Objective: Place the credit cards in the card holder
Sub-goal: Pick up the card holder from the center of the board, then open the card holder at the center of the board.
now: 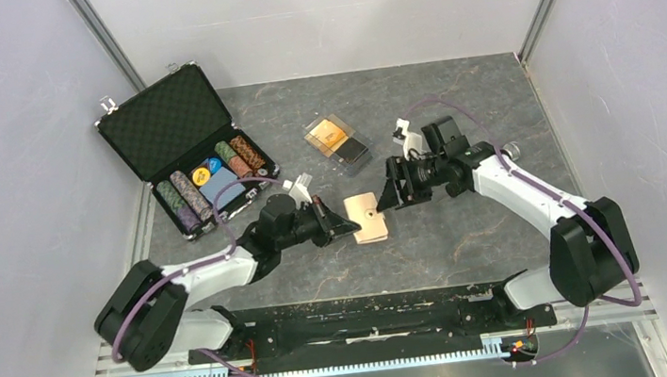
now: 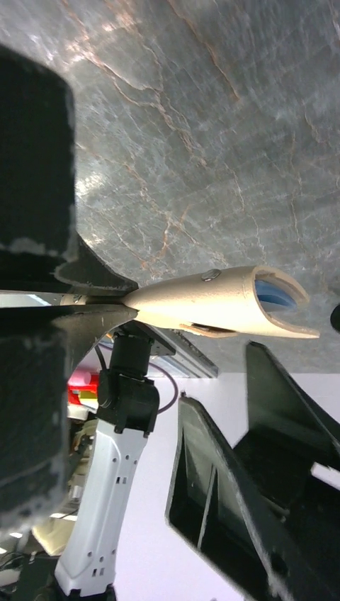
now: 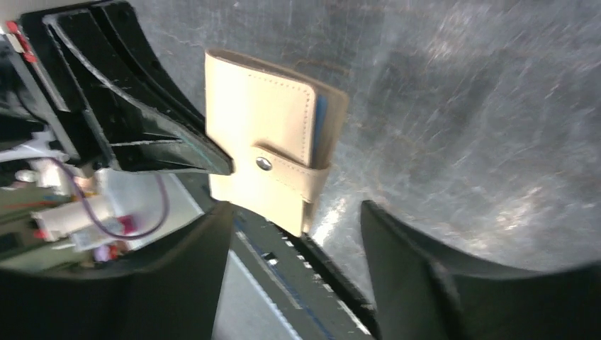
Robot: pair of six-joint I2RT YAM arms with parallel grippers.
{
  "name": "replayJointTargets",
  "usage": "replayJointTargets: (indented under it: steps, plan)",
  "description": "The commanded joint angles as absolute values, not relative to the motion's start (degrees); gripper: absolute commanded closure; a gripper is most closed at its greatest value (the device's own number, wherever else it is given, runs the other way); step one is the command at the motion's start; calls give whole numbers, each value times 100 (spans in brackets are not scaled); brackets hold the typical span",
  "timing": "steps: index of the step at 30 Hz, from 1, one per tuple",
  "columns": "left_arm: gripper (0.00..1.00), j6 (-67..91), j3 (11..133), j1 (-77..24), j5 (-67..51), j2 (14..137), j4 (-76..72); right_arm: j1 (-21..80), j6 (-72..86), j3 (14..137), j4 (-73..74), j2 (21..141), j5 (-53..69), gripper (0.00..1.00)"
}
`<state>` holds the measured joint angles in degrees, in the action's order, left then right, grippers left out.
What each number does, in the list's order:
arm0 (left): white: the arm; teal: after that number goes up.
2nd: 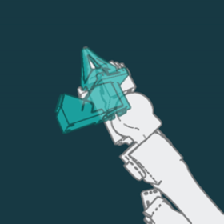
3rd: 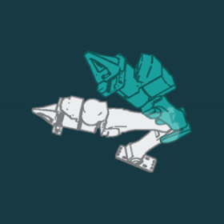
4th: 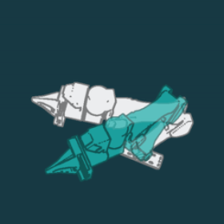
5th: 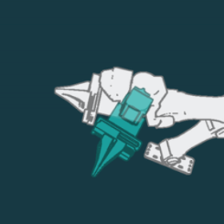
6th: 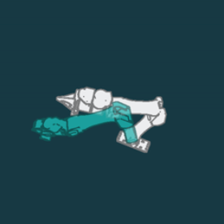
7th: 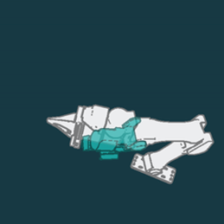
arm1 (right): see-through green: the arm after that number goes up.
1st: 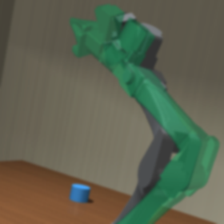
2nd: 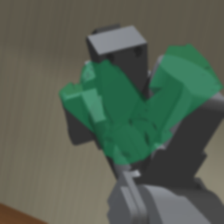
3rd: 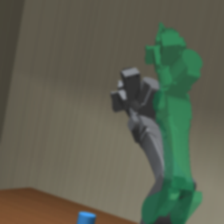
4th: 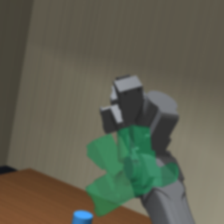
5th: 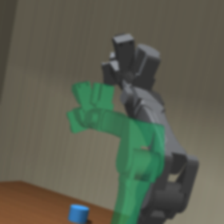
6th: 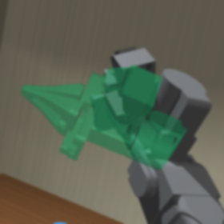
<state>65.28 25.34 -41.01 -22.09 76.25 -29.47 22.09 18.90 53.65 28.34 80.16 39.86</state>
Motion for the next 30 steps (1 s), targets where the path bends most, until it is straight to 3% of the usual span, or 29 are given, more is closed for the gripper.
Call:
replayJointTargets:
  steps: [1, 3, 6, 13, 30]
  plan:
    - [98, 6004, 2755, -4189, -1603, 6882, -1476, 2399, 1359, 6022, 3380, 8050, 3288, 21]
    - [98, 5803, 2914, -4248, -1341, 6632, -711, 2599, 1252, 6178, 3477, 8092, 3022, 9]
    - [98, 5663, 3093, -4315, -982, 6376, 234, 2950, 1225, 6402, 3543, 8215, 2659, 2]
    - [98, 5551, 3417, -4485, -655, 6149, 1324, 3812, 1298, 6945, 3693, 8686, 1629, 2]
    - [98, 5713, 3445, -4577, -488, 5832, 1723, 4875, 1794, 7273, 3413, 9656, 1208, 2]
